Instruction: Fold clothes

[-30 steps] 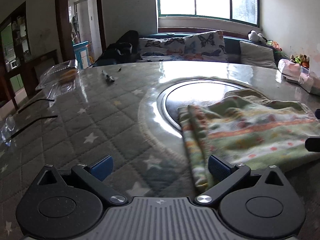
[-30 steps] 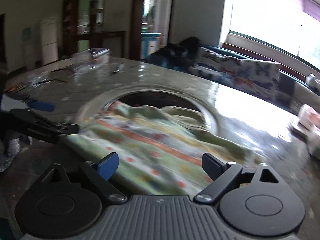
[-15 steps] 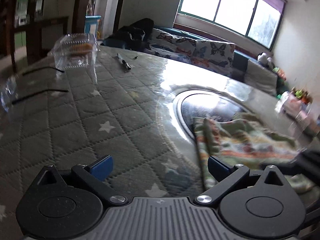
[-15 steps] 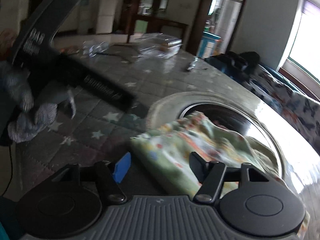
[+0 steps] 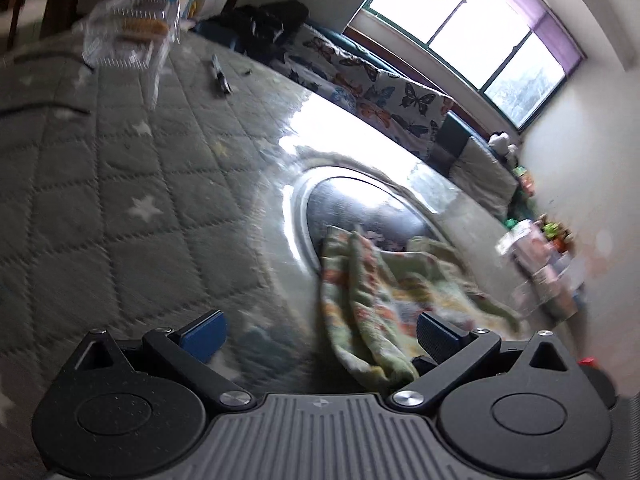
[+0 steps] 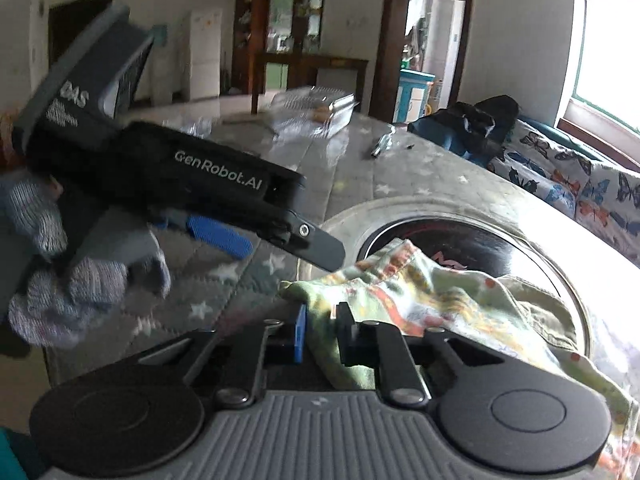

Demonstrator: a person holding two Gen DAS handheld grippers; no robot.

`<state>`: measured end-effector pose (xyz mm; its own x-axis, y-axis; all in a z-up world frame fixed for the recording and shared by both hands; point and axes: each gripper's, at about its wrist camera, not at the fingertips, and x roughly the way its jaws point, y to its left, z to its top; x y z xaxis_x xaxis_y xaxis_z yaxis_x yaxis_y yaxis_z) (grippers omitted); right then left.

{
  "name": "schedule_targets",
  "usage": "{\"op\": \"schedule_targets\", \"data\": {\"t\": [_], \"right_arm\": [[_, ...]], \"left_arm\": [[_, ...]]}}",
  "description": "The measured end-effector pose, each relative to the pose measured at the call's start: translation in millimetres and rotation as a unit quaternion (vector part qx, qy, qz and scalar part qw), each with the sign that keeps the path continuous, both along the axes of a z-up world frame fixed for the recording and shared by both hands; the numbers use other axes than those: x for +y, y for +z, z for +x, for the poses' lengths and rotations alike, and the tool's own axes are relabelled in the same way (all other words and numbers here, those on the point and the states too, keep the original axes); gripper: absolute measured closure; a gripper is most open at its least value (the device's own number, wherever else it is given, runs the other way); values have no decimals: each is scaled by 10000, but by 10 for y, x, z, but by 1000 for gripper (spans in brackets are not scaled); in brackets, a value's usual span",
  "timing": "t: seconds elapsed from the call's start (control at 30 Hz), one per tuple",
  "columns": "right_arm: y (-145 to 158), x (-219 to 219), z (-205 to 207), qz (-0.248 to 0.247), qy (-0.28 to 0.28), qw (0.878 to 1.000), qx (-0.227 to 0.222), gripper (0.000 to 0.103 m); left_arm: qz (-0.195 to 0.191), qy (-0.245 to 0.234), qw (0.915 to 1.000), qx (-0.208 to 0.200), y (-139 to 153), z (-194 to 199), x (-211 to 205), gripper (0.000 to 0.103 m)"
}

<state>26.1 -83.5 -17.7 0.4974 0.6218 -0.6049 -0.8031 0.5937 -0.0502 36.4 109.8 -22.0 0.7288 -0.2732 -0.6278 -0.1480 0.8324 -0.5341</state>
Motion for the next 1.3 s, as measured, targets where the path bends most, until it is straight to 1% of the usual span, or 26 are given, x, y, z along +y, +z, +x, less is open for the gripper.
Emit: {"op": "schedule_targets", "data": {"t": [0.07,0.17,0.3,0.37,0.4,0.43,0.47,0.53,0.57,0.6,0.63,0.7,0.73,0.8,0.83,0.87,0.93,1.03,1.1,1.13,1.17,1.2,1.3], "right_arm": [[54,-66,27,168,-76,9998,58,92],[108,-164,39,340,-153,9992,105,92],[142,-273,8,500,-170,9984,186,93],[138,-313,-22,535,-137,9983,202,93],[136,-327,-36,545,-127,9982,211,93],[134,-340,-50,553,-119,9982,220,93],[131,-349,-57,563,-111,9981,226,93],[125,-368,-69,606,-121,9978,245,93],[126,-388,-67,637,-134,9975,274,92],[126,-411,-65,667,-145,9972,306,91],[127,-433,-63,696,-157,9969,338,87],[138,-510,-78,713,-256,9967,305,86],[144,-549,-86,721,-308,9965,286,84],[155,-697,-34,724,-551,9954,289,76],[149,-754,-15,714,-712,9945,272,65],[138,-838,25,696,-891,9932,273,61],[115,-1013,110,658,-1252,9896,279,60],[64,-1326,272,610,-1858,9804,246,54],[4,-1539,412,620,-2294,9710,269,53],[-22,-1642,484,636,-2493,9659,294,51],[-56,-1740,542,641,-2700,9603,288,46],[-91,-1829,605,631,-2901,9545,286,44],[-184,-2029,784,655,-3276,9417,402,44]], "left_arm": [[-238,-2,9997,64,-4,50,-15,1],[-442,-45,9989,121,-3,148,-85,2],[-736,-115,9971,181,-29,278,-163,10],[-881,-72,9959,181,-64,326,-163,15],[-967,-58,9951,187,-82,349,-157,20],[-1054,-46,9942,211,-104,367,-149,28],[-1135,-31,9932,244,-128,382,-139,33],[-1269,-35,9913,334,-182,406,-131,54],[-1325,-43,9904,382,-211,412,-125,58],[-1375,-52,9896,429,-239,419,-120,68],[-1401,-55,9890,466,-263,423,-115,77],[-1373,-59,9894,470,-278,409,-106,83],[-1354,-61,9897,465,-282,400,-101,83],[-1313,-79,9903,451,-276,385,-93,84],[-1284,-95,9907,442,-271,380,-96,84],[-1247,-111,9912,427,-266,375,-99,84],[-1178,-139,9921,399,-256,367,-105,84],[-1074,-176,9934,364,-242,362,-124,83],[-1005,-203,9941,347,-233,371,-142,83],[-982,-210,9943,348,-228,373,-147,83],[-958,-217,9945,351,-225,374,-150,83],[-935,-223,9947,354,-222,375,-152,83],[-857,-232,9954,360,-211,400,-181,83]]}}
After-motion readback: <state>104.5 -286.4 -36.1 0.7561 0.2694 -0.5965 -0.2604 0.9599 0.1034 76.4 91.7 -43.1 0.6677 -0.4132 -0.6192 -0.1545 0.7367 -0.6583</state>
